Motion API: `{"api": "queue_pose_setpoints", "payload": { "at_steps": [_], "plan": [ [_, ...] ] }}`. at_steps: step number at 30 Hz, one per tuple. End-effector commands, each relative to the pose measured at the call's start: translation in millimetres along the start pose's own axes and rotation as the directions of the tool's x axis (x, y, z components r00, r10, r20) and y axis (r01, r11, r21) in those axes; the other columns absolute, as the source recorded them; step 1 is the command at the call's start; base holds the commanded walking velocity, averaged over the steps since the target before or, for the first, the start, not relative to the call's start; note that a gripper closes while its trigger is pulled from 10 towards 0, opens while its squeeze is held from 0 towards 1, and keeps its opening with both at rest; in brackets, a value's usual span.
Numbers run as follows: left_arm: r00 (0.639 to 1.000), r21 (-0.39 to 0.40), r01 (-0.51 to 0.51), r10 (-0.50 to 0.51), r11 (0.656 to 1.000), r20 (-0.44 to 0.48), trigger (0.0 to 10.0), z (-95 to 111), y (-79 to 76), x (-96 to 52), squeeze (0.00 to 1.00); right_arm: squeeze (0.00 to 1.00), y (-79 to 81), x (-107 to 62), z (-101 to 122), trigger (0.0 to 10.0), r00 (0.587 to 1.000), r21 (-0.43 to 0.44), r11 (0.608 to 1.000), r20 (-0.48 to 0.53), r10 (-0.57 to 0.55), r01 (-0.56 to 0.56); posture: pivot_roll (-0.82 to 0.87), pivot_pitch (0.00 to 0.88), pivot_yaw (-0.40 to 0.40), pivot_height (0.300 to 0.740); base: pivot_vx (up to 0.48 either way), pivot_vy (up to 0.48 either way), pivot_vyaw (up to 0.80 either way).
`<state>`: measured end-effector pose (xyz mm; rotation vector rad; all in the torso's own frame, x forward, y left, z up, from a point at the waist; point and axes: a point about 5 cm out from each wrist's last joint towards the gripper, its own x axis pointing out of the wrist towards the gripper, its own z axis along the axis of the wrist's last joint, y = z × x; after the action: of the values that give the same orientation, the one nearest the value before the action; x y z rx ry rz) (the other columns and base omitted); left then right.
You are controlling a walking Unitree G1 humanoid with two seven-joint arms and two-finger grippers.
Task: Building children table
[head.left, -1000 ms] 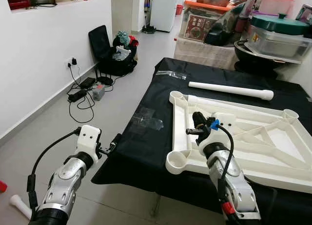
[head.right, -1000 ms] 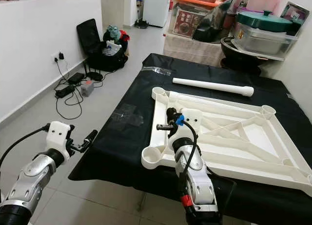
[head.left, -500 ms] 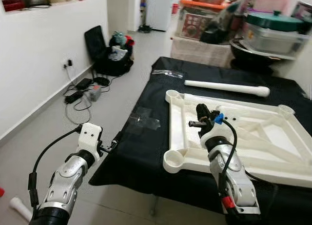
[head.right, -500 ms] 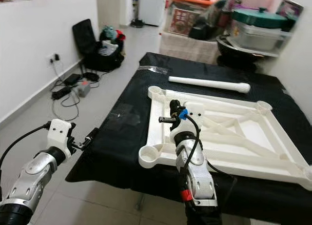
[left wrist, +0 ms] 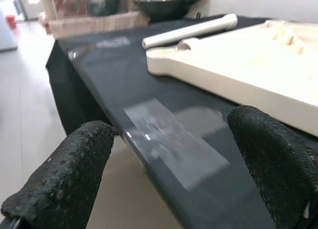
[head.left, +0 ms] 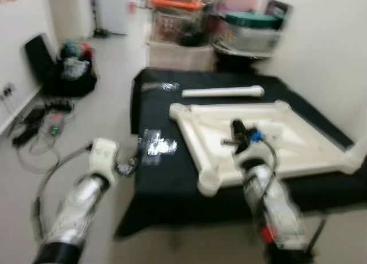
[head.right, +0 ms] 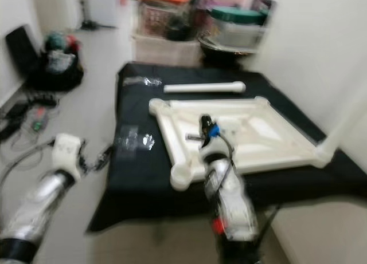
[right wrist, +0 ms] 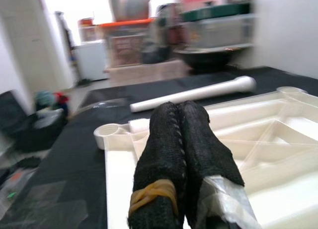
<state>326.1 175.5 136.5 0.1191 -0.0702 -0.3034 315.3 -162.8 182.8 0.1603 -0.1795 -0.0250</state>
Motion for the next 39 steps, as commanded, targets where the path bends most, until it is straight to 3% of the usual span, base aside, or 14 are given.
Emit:
{"api": "queue_pose_setpoints", "payload": {
  "at_steps": [1, 9, 17, 24, 34, 39],
  "plan": [
    [1.0, 0.01, -0.017, 0.017, 1.0, -0.004, 10.0, 0.1, 5.7, -2.9, 0.0, 0.0, 5.9, 1.2, 3.0, 10.0, 1.0, 0.005, 1.0, 0.02, 0.015, -0.015, 0.06, 0.0, -0.106, 0.74, 0.0, 0.48, -0.8],
    [0.999, 0.039, -0.028, 0.027, 0.999, 0.021, 10.0, 4.6, 7.3, -3.8, 0.0, 0.0, 1.5, 2.4, 3.3, 10.0, 1.0, -0.042, 0.999, 0.03, -0.008, 0.009, 0.06, 0.0, -0.107, 0.74, 0.0, 0.172, -0.4],
    [0.998, 0.022, -0.037, 0.036, 0.999, 0.045, 10.0, 9.8, 7.1, -2.9, 0.0, 0.0, -0.3, 2.5, 0.7, 10.0, 1.0, -0.007, 1.0, 0.019, -0.023, 0.023, 0.06, 0.0, -0.105, 0.74, 0.0, 0.0, 0.0],
    [0.998, 0.012, -0.031, 0.031, 0.999, 0.063, 10.0, 15.6, 7.3, -1.2, 0.0, 0.0, -3.4, 2.9, -1.7, 10.0, 0.999, 0.0, 0.999, 0.001, -0.049, 0.049, 0.06, 0.0, -0.103, 0.74, 0.476, 0.0, 0.0],
    [0.998, 0.013, -0.022, 0.021, 1.0, 0.064, 10.0, 15.8, 5.2, -0.2, 0.0, 0.0, -5.0, 3.9, -3.2, 10.0, 0.998, -0.004, 0.998, -0.011, -0.06, 0.06, 0.06, 0.0, -0.105, 0.74, 0.46, 0.0, -0.71],
    [0.998, 0.014, -0.019, 0.019, 1.0, 0.063, 10.0, 15.5, 4.6, -0.4, 0.0, 0.0, -6.1, 3.9, -5.0, 10.0, 0.997, -0.007, 0.998, -0.024, -0.068, 0.067, 0.06, 0.0, -0.106, 0.74, 0.454, 0.0, 0.0]
  ]
}}
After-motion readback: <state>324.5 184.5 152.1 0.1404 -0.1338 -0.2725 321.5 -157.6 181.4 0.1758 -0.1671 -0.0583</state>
